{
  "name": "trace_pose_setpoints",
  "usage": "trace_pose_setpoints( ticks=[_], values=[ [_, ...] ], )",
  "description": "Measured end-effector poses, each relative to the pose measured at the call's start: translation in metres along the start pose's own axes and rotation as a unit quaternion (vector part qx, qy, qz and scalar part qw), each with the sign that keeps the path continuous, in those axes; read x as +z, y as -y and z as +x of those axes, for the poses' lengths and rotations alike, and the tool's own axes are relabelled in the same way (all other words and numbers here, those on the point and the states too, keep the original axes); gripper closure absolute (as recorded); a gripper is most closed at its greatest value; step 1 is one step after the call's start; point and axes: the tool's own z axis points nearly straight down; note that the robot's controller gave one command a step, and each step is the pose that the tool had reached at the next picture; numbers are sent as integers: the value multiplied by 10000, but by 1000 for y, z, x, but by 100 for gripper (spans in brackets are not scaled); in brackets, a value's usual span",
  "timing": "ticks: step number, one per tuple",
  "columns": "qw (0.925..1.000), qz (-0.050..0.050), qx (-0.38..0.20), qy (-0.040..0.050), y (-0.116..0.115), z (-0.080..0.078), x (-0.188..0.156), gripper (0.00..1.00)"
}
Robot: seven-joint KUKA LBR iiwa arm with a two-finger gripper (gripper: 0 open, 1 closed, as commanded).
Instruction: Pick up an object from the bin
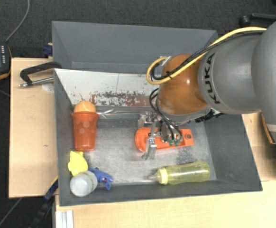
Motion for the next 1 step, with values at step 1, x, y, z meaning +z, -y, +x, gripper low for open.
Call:
trace_pose_setpoints(
  ticks=[1],
  values=[
    [9990, -14, -436, 44, 24, -17, 14, 0]
  ],
)
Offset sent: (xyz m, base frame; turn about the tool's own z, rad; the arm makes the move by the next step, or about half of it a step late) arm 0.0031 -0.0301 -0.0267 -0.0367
